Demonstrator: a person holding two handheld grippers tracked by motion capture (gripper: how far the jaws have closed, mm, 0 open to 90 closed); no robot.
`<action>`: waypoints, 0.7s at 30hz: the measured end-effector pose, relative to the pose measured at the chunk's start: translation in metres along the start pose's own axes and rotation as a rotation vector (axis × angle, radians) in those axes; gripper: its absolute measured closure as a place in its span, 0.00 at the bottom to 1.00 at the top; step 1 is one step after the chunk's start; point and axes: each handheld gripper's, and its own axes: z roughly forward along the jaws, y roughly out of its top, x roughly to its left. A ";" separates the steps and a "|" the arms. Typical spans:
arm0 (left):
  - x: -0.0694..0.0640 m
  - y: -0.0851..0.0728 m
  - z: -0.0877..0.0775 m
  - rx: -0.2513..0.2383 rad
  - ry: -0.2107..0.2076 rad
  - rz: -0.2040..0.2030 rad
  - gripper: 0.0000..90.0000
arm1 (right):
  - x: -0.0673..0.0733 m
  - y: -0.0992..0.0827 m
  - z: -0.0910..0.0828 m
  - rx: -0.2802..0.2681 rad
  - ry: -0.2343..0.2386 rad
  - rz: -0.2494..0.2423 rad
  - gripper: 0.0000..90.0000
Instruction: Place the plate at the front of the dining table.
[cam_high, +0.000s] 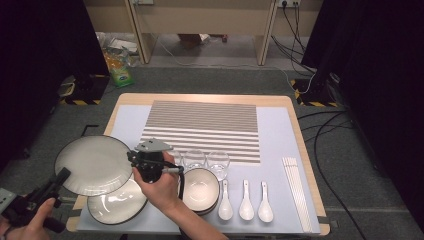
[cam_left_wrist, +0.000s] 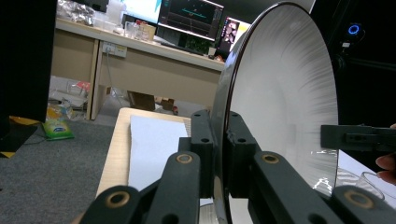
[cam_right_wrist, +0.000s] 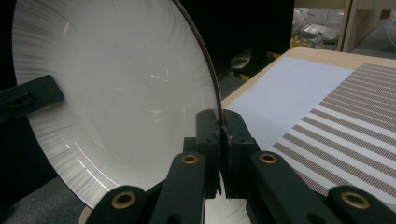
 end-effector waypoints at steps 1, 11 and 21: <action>-0.001 0.000 0.000 -0.003 -0.002 0.000 0.93 | 0.000 0.000 -0.001 -0.006 0.000 0.001 0.97; -0.008 0.003 0.003 -0.037 -0.021 0.018 0.93 | -0.001 0.005 -0.012 -0.044 -0.012 -0.023 0.97; -0.013 0.006 0.006 -0.056 -0.033 0.033 0.93 | -0.001 0.009 -0.019 -0.062 -0.022 -0.037 0.97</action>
